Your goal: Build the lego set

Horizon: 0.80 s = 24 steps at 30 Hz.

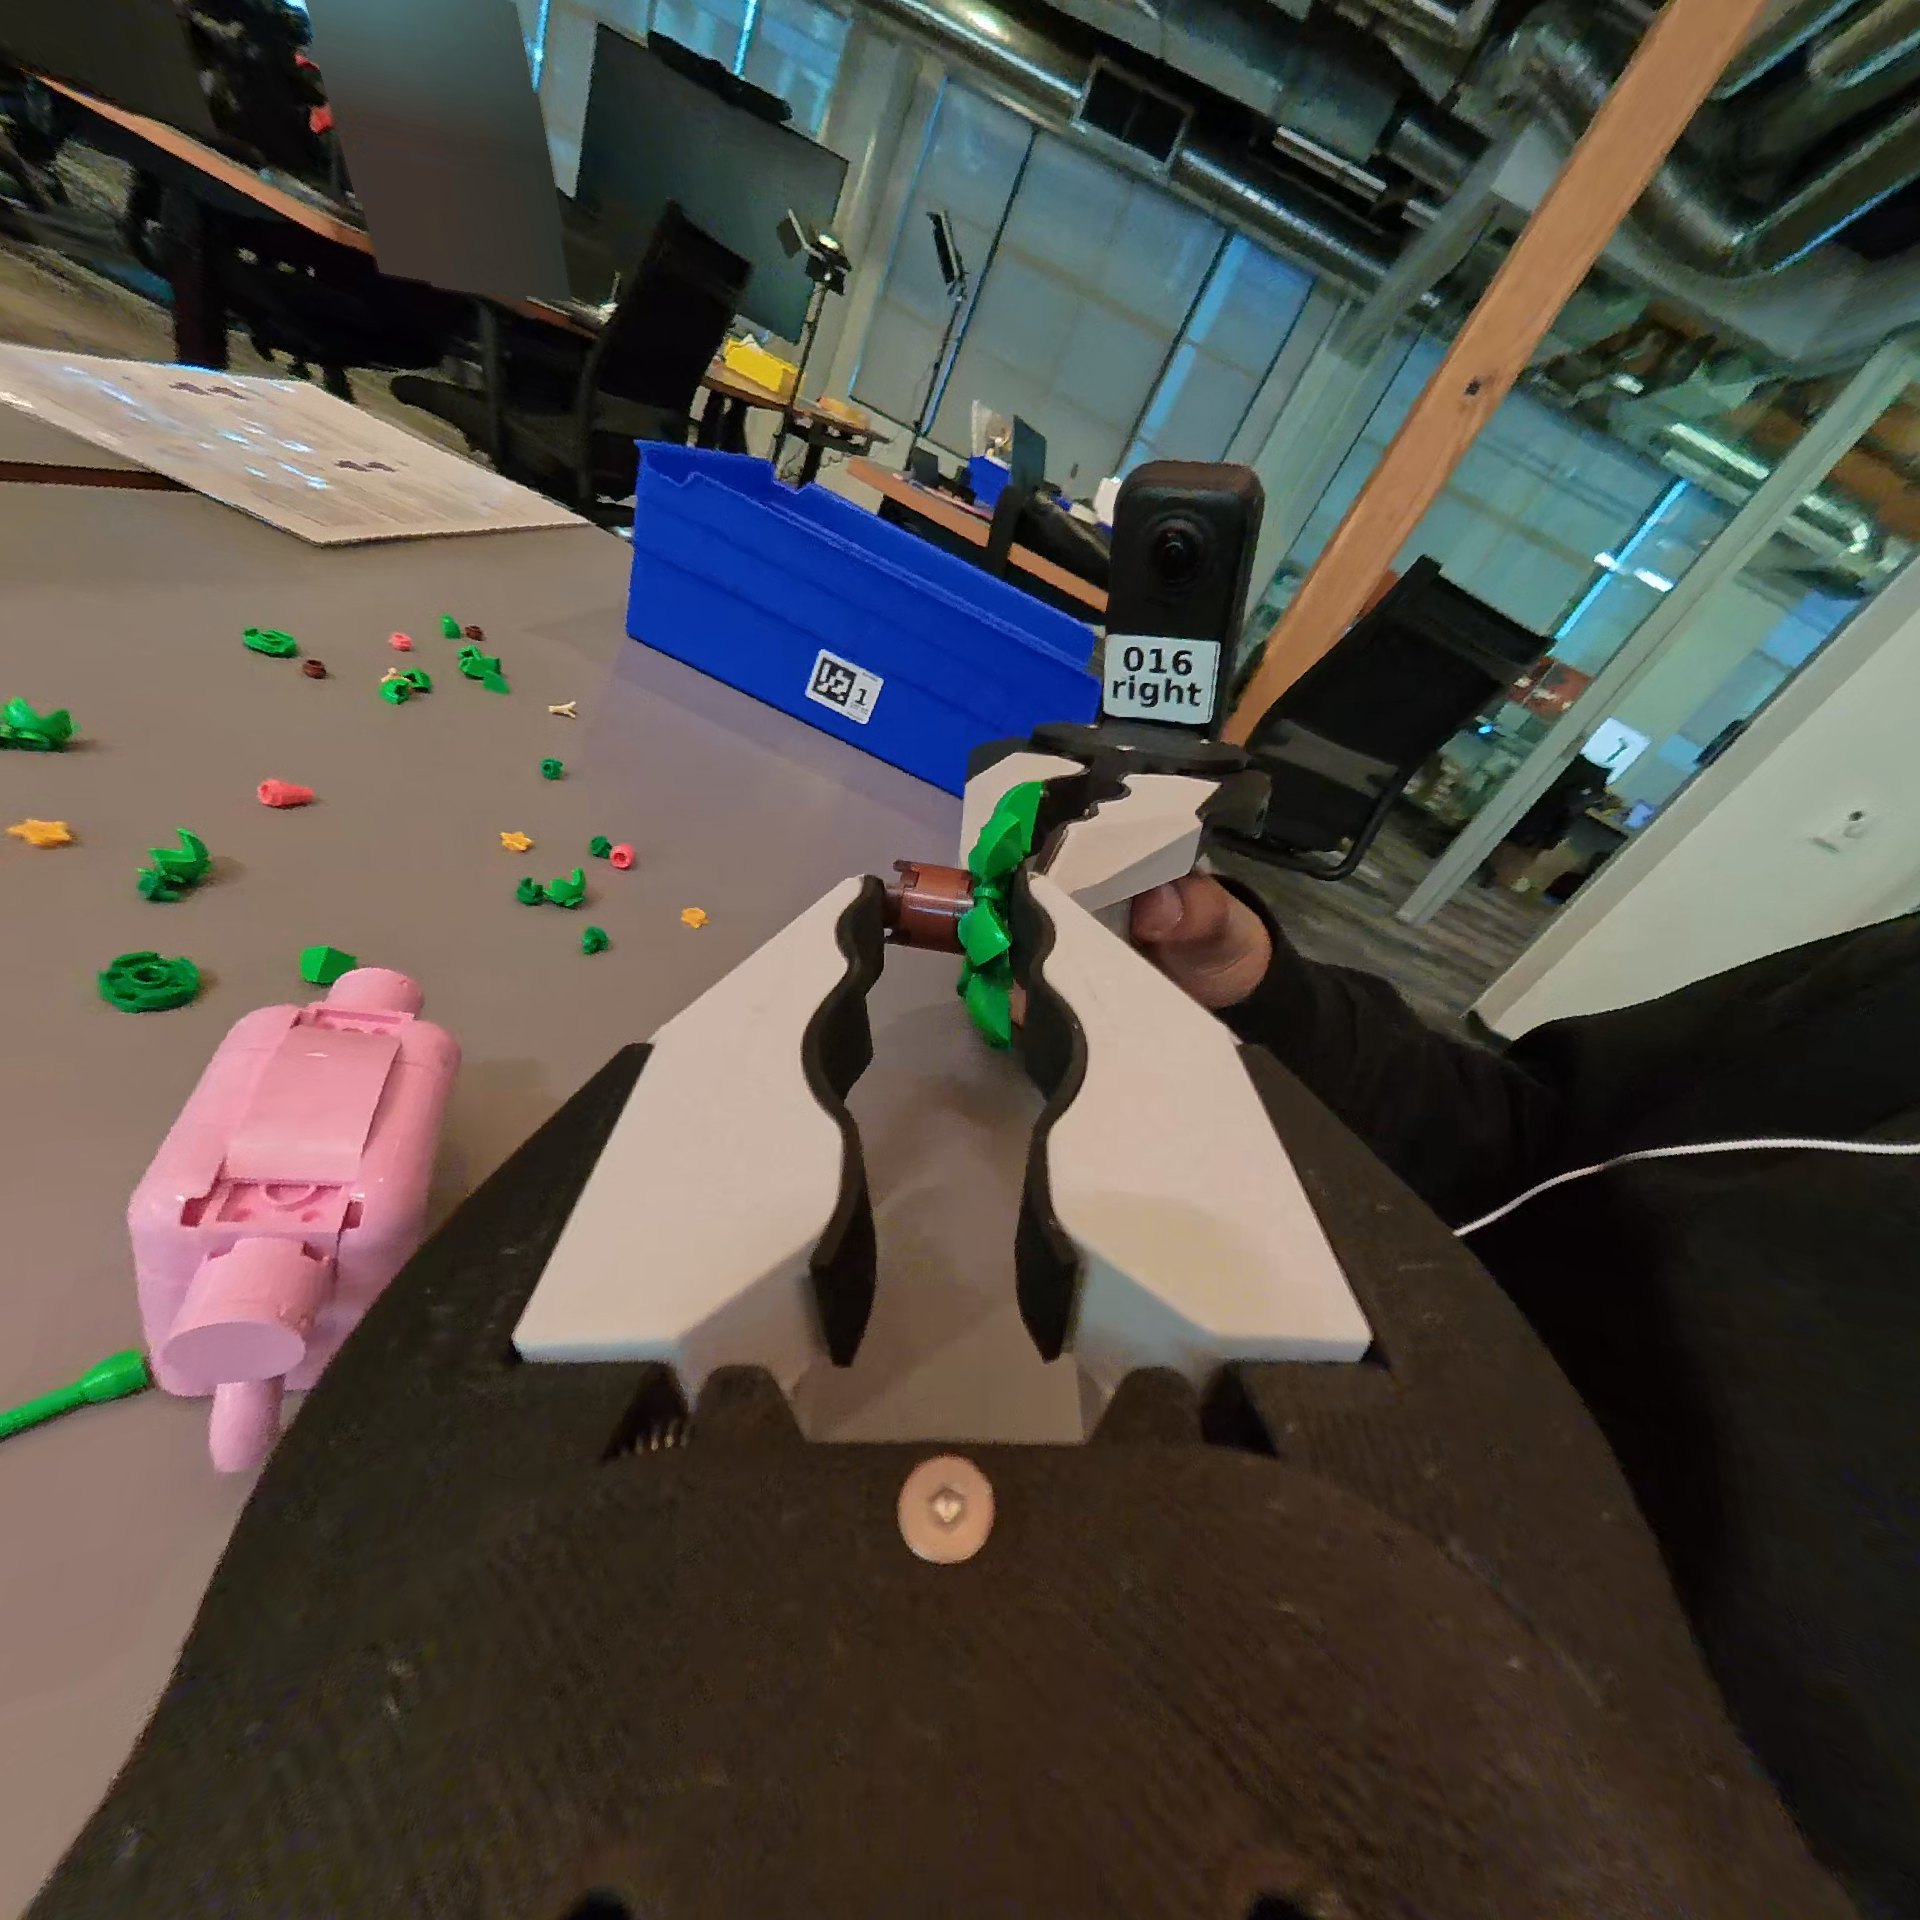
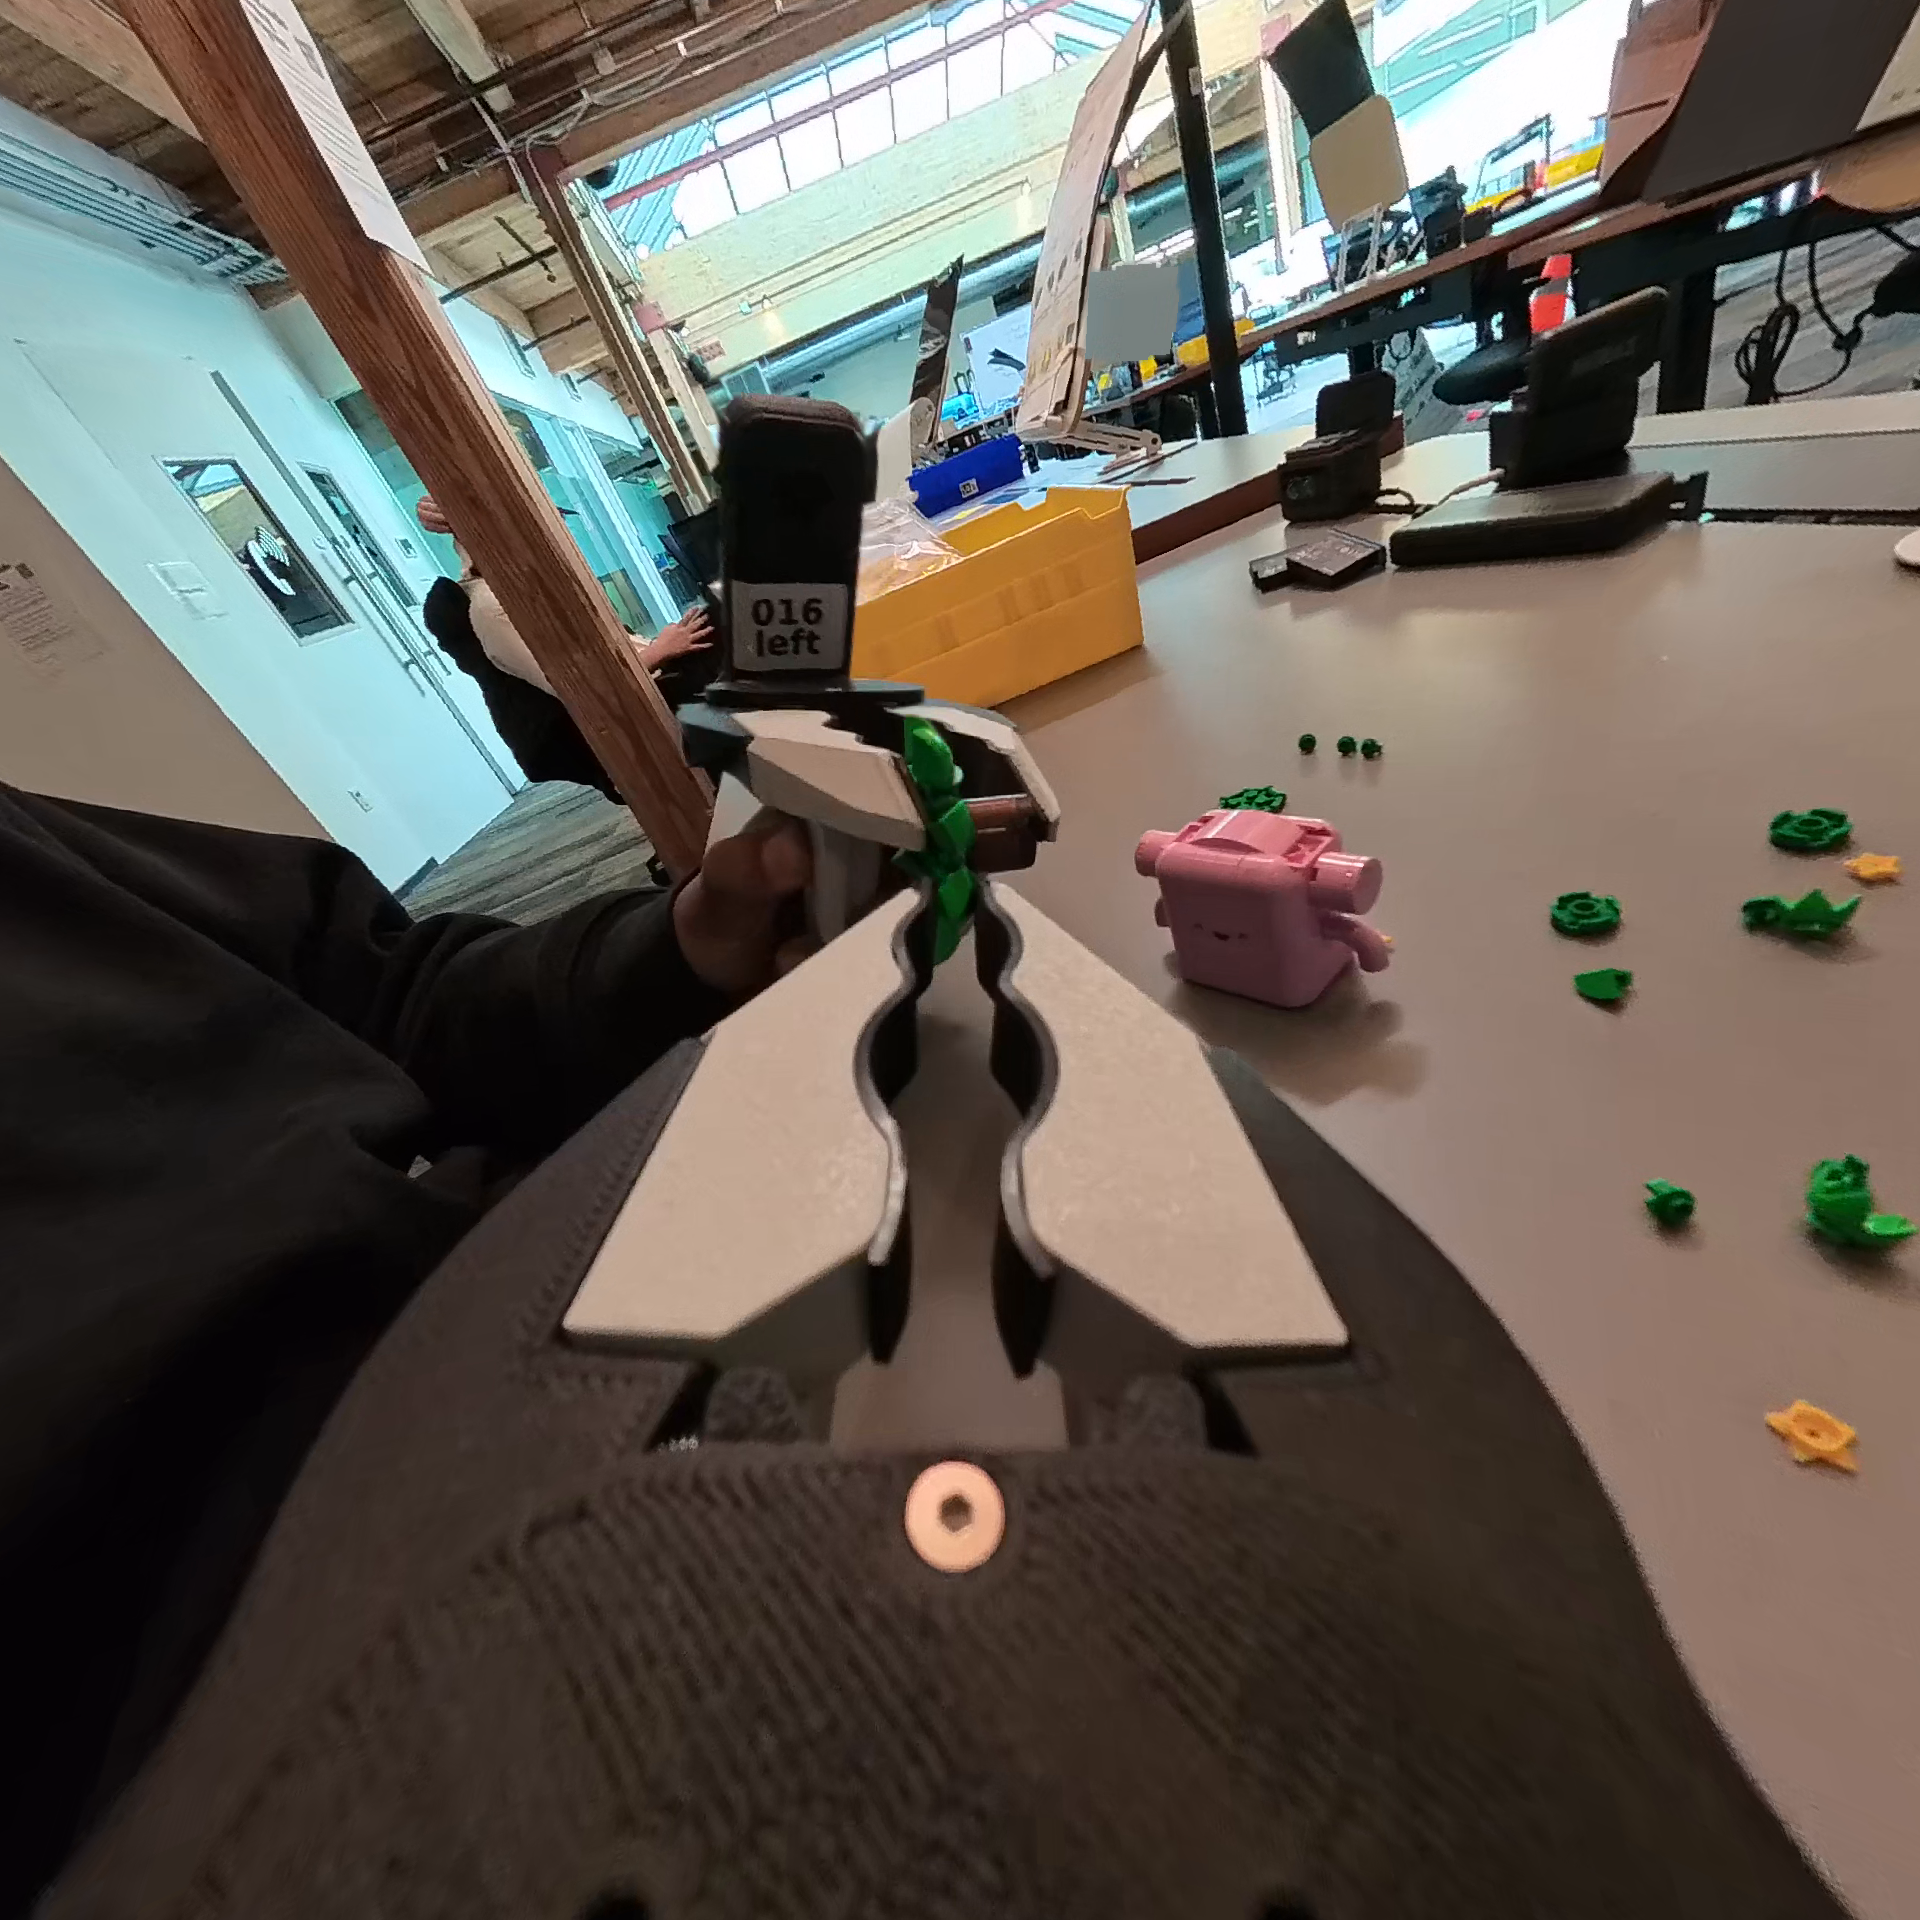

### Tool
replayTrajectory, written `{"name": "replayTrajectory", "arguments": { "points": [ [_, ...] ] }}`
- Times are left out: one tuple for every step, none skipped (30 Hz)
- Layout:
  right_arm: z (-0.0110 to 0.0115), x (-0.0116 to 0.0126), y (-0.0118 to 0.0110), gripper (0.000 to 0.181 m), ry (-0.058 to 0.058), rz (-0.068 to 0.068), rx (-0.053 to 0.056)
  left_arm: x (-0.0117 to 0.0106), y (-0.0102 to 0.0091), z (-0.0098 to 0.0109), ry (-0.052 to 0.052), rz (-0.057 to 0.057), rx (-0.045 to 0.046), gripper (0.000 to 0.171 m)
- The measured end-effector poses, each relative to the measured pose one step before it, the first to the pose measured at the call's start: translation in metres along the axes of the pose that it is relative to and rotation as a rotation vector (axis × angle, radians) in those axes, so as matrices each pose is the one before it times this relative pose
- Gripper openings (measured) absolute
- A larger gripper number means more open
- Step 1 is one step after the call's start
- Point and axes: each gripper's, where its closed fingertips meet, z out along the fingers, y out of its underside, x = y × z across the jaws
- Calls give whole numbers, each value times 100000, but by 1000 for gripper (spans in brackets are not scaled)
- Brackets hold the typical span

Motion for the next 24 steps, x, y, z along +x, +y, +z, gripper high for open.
{"name": "replayTrajectory", "arguments": {
  "points": [
    [-5,102,84,5,511,794,-604,-89,66,34,-1523,1587,-660,19],
    [0,77,76,5,370,676,-519,-78,73,27,-1438,1728,-642,19],
    [-10,70,51,5,397,564,-441,-63,43,18,-1363,1666,-538,19],
    [-5,42,36,5,338,240,-292,-48,37,24,-1374,1687,-396,19],
    [-17,38,32,5,314,265,-264,-24,24,9,-1314,1748,-358,19],
    [0,62,33,5,362,422,-281,-53,35,28,-1626,1981,-493,19],
    [-10,52,40,5,296,353,-314,-44,31,20,-1799,2322,-531,19],
    [-10,51,41,5,318,223,-284,-43,36,34,-1853,2495,-529,19],
    [-8,55,22,5,245,132,-171,-42,36,19,-1688,2350,-507,20],
    [-5,18,-10,5,59,127,100,-20,12,19,-1220,1756,-229,20],
    [-3,-16,-31,5,-54,97,157,5,-23,-5,-538,942,38,20],
    [11,21,8,5,209,-96,-17,-15,-13,-3,-314,251,-53,20],
    [4,20,-14,5,253,-205,114,-35,22,3,-265,210,-62,20],
    [15,-24,-37,5,-83,-252,275,0,-10,-10,157,-72,113,20],
    [8,-21,-52,5,-126,-162,345,6,-54,-21,222,-320,264,20],
    [12,-6,-36,5,-16,-214,312,-12,-14,-9,-66,-36,181,20],
    [6,-10,-61,5,-71,-473,459,-12,-31,-18,-159,182,125,20],
    [17,-20,-81,5,-96,-760,676,-3,-55,-15,-142,131,306,20],
    [11,1,-99,5,1,-835,797,-19,-67,-35,-71,-145,491,20],
    [0,81,-121,9,464,47,891,-68,-103,-52,33,-762,741,20],
    [-12,185,-156,20,747,898,1186,-35,-194,-117,780,-1525,1441,20],
    [-2,117,-117,28,-166,1901,1052,41,-297,-165,1973,-2593,2207,20],
    [22,-60,-52,31,-1727,2820,747,76,-302,-143,2600,-3434,2297,20],
    [62,-151,28,32,-2336,3271,321,-26,-170,-97,2078,-3921,1551,20]
  ]
}}
